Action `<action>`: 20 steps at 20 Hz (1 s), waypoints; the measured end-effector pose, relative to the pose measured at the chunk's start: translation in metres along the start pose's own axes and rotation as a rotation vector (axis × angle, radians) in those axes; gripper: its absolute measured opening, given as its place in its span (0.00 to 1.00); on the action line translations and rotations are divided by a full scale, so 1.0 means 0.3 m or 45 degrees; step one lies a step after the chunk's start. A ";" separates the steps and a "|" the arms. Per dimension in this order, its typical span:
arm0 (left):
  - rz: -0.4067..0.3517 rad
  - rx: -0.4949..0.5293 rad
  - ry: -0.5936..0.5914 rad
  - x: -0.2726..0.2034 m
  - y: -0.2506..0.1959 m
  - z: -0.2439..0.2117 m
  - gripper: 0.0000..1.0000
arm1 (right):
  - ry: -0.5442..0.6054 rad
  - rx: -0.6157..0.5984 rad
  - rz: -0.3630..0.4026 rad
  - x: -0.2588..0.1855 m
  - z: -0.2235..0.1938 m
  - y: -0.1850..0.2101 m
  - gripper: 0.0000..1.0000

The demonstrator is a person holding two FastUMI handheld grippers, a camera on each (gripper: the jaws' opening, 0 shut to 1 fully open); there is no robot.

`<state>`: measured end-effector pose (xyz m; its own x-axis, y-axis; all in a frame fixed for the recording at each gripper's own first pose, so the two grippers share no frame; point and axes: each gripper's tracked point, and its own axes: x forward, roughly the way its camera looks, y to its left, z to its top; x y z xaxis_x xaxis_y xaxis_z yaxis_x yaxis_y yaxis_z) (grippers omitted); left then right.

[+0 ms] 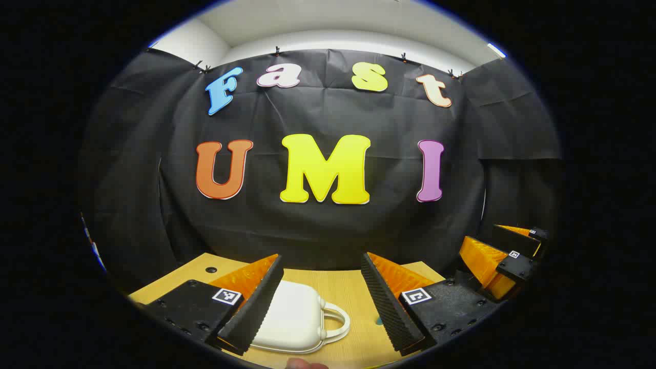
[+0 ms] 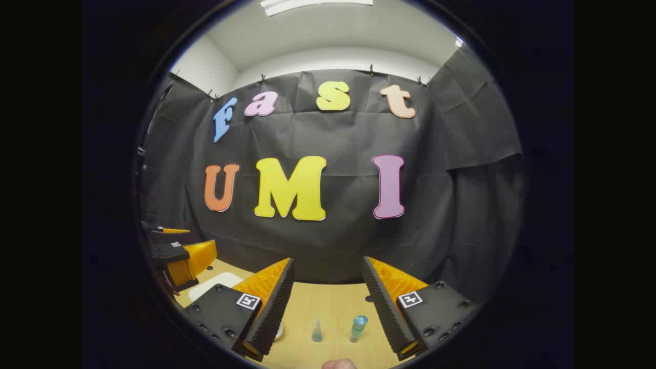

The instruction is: First open the suitcase, pack the skin care products into it, and then close the suitcase.

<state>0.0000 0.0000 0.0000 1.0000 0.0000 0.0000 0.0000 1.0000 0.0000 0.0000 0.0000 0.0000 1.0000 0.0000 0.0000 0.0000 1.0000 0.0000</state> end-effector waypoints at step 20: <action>-0.006 -0.008 0.085 0.061 -0.008 -0.074 0.98 | 0.048 -0.021 -0.025 0.053 -0.046 -0.047 0.79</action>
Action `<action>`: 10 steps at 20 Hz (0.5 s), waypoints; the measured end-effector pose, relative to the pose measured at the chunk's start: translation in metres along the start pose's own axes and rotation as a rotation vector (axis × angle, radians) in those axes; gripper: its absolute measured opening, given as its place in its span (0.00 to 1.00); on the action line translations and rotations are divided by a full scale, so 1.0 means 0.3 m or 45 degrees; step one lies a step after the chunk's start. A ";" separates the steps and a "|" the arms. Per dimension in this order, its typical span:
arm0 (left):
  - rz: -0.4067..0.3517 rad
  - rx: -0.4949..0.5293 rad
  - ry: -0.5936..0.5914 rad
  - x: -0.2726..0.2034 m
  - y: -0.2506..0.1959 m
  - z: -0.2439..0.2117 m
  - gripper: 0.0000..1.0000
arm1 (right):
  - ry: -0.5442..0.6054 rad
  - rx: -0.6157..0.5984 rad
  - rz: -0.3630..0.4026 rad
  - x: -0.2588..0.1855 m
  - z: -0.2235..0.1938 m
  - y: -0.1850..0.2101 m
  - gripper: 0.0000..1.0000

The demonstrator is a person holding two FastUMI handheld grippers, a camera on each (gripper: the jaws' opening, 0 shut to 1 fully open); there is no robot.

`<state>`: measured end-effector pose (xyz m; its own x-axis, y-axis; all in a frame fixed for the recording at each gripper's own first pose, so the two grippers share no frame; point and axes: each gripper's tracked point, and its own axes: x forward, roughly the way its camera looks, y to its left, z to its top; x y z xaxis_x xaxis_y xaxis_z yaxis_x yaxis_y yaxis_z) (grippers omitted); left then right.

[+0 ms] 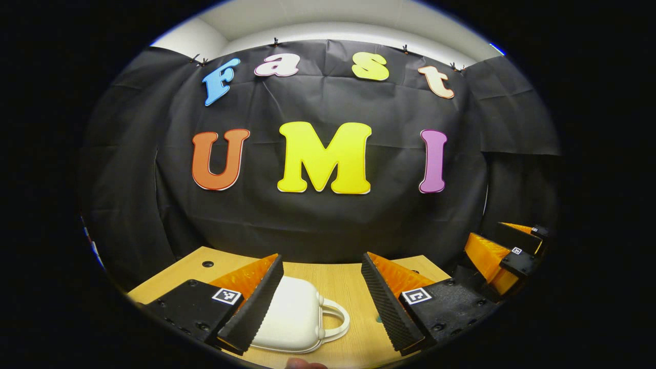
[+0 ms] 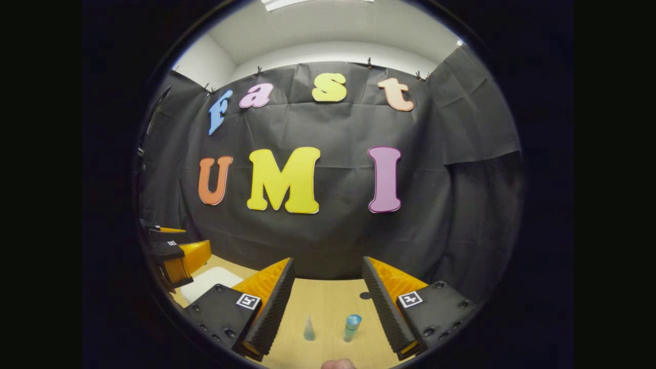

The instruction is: First open the suitcase, pack the skin care products into it, and then close the suitcase.

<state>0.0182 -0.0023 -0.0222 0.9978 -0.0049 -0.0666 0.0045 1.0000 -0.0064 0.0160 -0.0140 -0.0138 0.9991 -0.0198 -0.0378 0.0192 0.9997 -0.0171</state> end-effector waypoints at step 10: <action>-0.162 0.365 0.174 0.067 -0.119 -0.231 0.98 | 0.104 -0.123 -0.081 -0.005 -0.101 -0.205 0.79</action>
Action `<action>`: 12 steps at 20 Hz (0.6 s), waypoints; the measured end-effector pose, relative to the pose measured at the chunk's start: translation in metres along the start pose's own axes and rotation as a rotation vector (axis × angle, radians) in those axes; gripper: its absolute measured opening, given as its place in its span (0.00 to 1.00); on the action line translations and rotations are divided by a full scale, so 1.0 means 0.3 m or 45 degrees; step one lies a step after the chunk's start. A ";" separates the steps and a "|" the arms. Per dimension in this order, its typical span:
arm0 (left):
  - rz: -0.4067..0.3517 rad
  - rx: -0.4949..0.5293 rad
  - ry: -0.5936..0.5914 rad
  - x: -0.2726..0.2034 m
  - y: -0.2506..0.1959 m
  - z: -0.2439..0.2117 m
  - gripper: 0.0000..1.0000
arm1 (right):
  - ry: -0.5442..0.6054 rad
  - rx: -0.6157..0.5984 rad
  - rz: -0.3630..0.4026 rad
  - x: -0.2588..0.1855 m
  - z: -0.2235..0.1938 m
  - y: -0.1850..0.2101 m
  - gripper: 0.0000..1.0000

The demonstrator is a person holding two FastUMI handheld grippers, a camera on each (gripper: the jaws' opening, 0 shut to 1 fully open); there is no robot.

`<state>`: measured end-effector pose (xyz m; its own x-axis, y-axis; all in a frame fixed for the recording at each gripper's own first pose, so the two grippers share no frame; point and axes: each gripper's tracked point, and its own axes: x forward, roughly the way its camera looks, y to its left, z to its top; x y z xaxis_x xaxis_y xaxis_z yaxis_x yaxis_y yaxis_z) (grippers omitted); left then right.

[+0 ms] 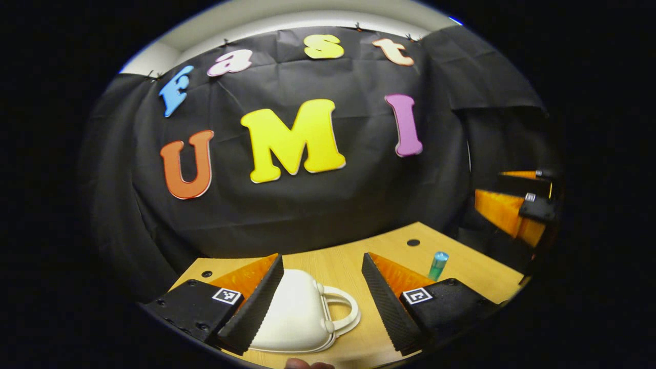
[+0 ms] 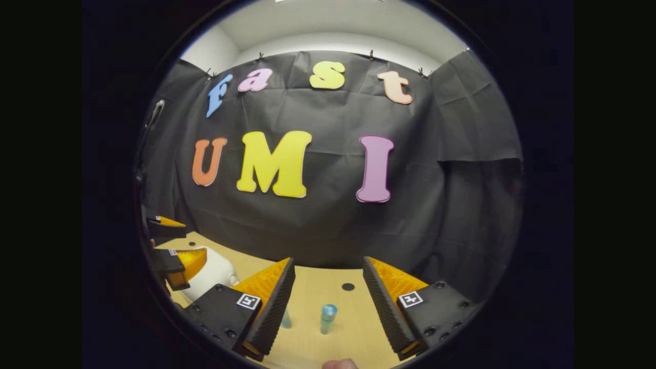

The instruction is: First open the suitcase, pack the skin care products into it, and then close the suitcase.

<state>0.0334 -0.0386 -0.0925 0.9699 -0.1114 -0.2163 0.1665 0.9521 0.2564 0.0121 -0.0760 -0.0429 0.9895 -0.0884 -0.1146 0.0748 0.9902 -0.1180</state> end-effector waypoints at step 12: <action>-0.136 0.792 0.397 0.189 -0.144 -0.490 0.99 | 0.160 0.007 -0.121 -0.002 -0.198 -0.257 0.79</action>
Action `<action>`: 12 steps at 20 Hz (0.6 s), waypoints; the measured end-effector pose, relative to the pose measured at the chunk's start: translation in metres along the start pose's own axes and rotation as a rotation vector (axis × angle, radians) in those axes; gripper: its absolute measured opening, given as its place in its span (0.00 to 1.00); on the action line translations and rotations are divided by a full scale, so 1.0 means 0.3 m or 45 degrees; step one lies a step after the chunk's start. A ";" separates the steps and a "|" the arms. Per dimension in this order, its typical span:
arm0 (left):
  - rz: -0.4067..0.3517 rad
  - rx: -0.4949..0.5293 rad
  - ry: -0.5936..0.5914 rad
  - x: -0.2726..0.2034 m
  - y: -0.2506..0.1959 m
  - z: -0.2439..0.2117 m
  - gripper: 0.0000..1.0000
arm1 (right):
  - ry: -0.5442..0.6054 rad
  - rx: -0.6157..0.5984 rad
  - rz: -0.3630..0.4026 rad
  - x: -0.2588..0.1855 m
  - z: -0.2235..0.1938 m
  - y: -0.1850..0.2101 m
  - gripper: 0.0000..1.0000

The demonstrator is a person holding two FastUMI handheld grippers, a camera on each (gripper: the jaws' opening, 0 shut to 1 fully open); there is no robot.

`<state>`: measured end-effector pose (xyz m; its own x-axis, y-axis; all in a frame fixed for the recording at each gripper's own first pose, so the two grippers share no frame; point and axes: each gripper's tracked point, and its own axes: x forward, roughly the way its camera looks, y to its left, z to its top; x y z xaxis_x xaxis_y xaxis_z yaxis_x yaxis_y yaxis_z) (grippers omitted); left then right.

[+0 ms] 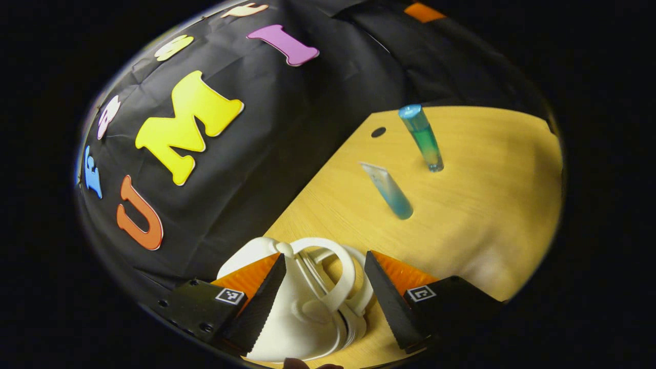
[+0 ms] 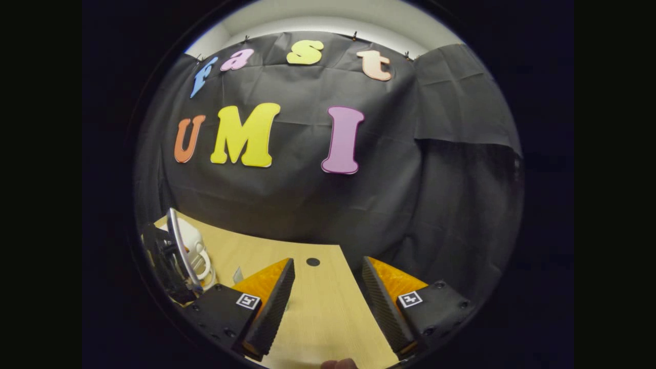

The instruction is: First open the suitcase, pack the skin care products into it, and then close the suitcase.

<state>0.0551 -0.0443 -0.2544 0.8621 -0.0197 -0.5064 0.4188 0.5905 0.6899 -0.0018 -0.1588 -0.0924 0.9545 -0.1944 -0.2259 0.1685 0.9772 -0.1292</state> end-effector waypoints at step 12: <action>-0.064 0.079 0.229 0.106 -0.031 -0.086 0.31 | 0.037 0.045 -0.036 -0.009 -0.056 -0.091 0.79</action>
<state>0.0711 -0.0296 -0.2903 0.7772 0.0996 -0.6213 0.4816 0.5413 0.6892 -0.0132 -0.1864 -0.1044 0.9418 -0.2237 -0.2510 0.2041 0.9736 -0.1021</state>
